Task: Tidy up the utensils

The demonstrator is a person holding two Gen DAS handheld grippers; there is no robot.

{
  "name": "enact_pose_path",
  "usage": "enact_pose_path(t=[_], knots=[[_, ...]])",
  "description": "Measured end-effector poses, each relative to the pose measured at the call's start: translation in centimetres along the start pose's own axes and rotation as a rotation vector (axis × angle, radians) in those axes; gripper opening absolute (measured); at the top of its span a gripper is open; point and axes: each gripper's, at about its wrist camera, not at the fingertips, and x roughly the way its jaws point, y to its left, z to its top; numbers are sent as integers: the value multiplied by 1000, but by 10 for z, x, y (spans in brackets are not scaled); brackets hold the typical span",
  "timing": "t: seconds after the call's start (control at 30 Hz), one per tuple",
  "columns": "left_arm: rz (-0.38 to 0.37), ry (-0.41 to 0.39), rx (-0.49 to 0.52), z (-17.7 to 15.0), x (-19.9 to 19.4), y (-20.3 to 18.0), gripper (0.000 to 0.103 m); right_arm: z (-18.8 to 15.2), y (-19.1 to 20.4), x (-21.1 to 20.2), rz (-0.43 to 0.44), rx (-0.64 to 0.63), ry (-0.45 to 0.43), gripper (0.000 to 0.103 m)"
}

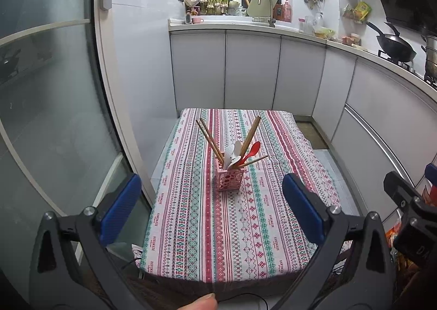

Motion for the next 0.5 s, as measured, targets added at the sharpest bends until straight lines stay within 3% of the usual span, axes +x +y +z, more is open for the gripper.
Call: enact_pose_path(t=[0.5], knots=[[9,-10,-1,2,-5,-1,102,1,4,0,38,-6,-9,103]])
